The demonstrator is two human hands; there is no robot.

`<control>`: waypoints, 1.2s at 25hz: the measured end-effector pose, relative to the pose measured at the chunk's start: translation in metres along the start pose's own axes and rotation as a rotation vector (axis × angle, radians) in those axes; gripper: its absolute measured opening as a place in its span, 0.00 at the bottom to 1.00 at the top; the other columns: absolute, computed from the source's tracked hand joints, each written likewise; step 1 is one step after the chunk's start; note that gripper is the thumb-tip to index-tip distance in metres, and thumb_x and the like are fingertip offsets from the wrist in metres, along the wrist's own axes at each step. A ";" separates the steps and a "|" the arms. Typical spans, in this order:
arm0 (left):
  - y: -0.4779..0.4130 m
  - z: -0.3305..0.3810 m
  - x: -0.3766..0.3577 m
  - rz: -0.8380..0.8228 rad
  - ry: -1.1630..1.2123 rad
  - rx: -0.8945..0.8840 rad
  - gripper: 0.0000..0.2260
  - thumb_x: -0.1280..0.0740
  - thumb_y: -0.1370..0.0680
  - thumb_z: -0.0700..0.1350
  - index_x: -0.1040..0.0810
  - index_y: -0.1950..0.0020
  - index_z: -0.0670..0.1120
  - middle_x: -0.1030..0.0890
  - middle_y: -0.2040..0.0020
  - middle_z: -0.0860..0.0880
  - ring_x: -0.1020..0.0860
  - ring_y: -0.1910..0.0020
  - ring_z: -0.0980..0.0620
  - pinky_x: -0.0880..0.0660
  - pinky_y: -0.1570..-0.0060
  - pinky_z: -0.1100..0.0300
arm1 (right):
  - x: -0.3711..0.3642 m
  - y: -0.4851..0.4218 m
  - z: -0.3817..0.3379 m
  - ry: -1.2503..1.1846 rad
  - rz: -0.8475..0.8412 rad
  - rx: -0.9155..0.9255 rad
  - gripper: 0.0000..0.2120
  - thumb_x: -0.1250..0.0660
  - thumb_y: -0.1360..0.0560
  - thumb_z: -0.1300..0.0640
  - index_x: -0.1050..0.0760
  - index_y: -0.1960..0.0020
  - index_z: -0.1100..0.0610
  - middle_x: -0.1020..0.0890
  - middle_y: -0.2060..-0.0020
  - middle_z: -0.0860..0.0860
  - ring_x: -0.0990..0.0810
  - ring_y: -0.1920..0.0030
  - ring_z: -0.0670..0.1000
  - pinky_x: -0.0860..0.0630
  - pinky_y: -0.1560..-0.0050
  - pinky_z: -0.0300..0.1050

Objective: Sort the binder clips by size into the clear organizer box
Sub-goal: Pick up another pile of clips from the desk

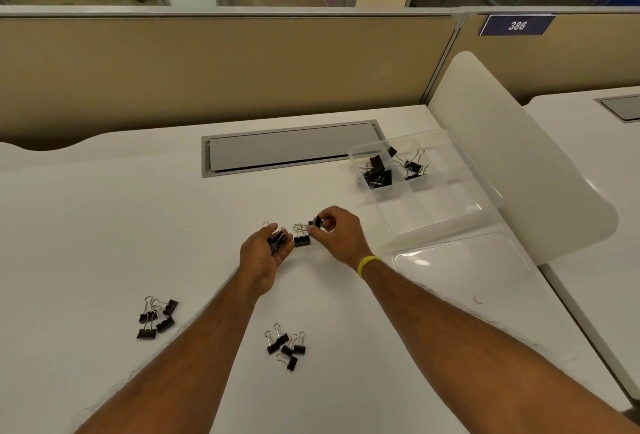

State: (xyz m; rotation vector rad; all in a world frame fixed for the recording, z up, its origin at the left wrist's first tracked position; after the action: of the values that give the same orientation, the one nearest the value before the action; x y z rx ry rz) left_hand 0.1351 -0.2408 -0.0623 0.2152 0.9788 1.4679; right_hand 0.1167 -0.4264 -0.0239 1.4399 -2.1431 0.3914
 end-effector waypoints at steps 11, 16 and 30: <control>0.002 -0.001 0.002 -0.041 0.080 0.042 0.11 0.40 0.18 0.47 0.26 0.48 0.39 0.20 0.54 0.40 0.20 0.53 0.43 0.20 0.55 0.52 | -0.019 0.010 -0.055 0.166 -0.051 0.371 0.09 0.32 0.26 0.58 0.21 0.47 0.57 0.20 0.55 0.51 0.23 0.52 0.49 0.24 0.48 0.48; -0.001 0.001 0.015 -0.019 0.113 0.061 0.10 0.39 0.19 0.46 0.26 0.49 0.39 0.21 0.54 0.39 0.21 0.54 0.43 0.22 0.54 0.49 | -0.027 -0.006 -0.011 0.408 -0.256 0.173 0.17 0.36 0.26 0.65 0.25 0.38 0.57 0.22 0.41 0.53 0.27 0.39 0.54 0.28 0.38 0.50; -0.004 0.006 0.026 0.019 0.113 0.032 0.10 0.39 0.19 0.46 0.27 0.50 0.40 0.21 0.55 0.39 0.21 0.55 0.43 0.22 0.54 0.50 | -0.050 0.014 -0.016 0.383 -0.113 0.074 0.15 0.35 0.24 0.49 0.24 0.40 0.53 0.25 0.45 0.52 0.26 0.44 0.53 0.25 0.46 0.49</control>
State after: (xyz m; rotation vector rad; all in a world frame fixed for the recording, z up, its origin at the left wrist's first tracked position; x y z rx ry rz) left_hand 0.1372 -0.2152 -0.0720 0.1663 1.0942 1.4953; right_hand 0.1227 -0.3742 -0.0390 1.3881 -1.7510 0.6516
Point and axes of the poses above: each hand's wrist, its own y-axis away from the middle knuckle, its own x-axis out of the back of the hand, z = x × y, the point moved 8 cm from there along -y, towards the middle knuckle
